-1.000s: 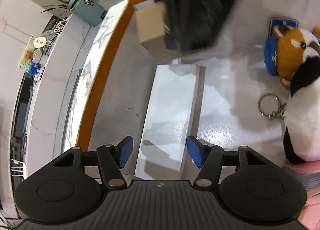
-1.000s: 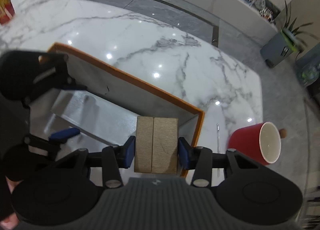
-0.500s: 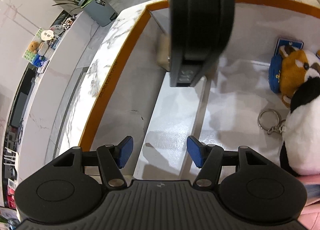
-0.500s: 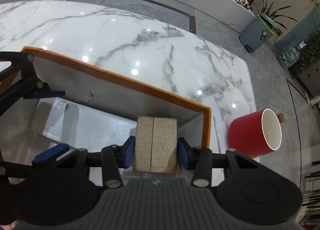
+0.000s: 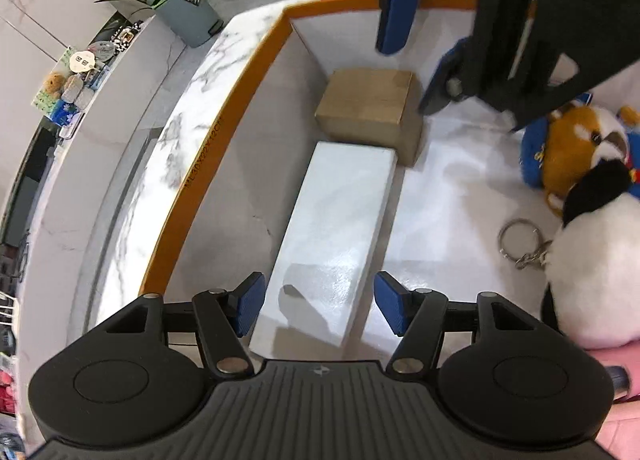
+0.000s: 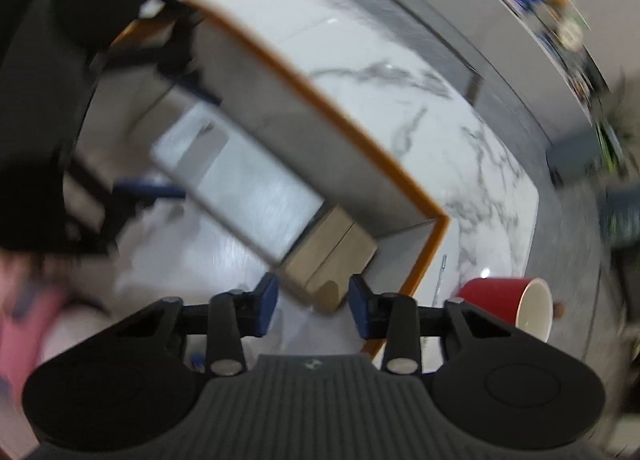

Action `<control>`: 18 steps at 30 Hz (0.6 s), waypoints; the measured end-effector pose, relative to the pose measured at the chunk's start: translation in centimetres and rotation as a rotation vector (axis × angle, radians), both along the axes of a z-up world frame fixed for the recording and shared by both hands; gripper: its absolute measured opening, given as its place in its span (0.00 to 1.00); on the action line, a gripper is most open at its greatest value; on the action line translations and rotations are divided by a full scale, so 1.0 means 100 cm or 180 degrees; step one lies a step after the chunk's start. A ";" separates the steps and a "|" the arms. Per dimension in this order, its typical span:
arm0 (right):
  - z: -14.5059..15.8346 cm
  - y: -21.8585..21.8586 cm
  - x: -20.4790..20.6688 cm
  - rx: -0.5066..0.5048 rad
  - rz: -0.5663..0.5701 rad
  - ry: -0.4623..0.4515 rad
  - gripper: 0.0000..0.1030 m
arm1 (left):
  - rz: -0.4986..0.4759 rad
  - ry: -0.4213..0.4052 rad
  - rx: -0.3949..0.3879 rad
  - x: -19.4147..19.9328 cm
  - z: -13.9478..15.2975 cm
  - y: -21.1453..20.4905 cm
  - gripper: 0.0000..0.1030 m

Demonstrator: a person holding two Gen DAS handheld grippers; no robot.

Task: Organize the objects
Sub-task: 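Lower the white box into the orange box while the right tool sets the kraft box beside it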

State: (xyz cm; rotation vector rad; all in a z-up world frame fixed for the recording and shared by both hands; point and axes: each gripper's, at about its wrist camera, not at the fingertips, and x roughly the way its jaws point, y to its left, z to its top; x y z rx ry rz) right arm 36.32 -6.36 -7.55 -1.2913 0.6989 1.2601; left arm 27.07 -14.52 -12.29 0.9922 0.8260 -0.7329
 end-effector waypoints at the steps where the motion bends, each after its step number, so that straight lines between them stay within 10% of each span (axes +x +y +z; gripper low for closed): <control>1: -0.003 -0.003 -0.001 -0.0044 0.0094 -0.0080 0.37 | 0.0009 -0.0045 0.0079 0.000 -0.002 -0.003 0.69; 18: -0.021 -0.013 -0.008 0.0189 0.0710 -0.0457 0.17 | 0.0095 -0.0185 0.0254 -0.006 -0.009 -0.005 0.71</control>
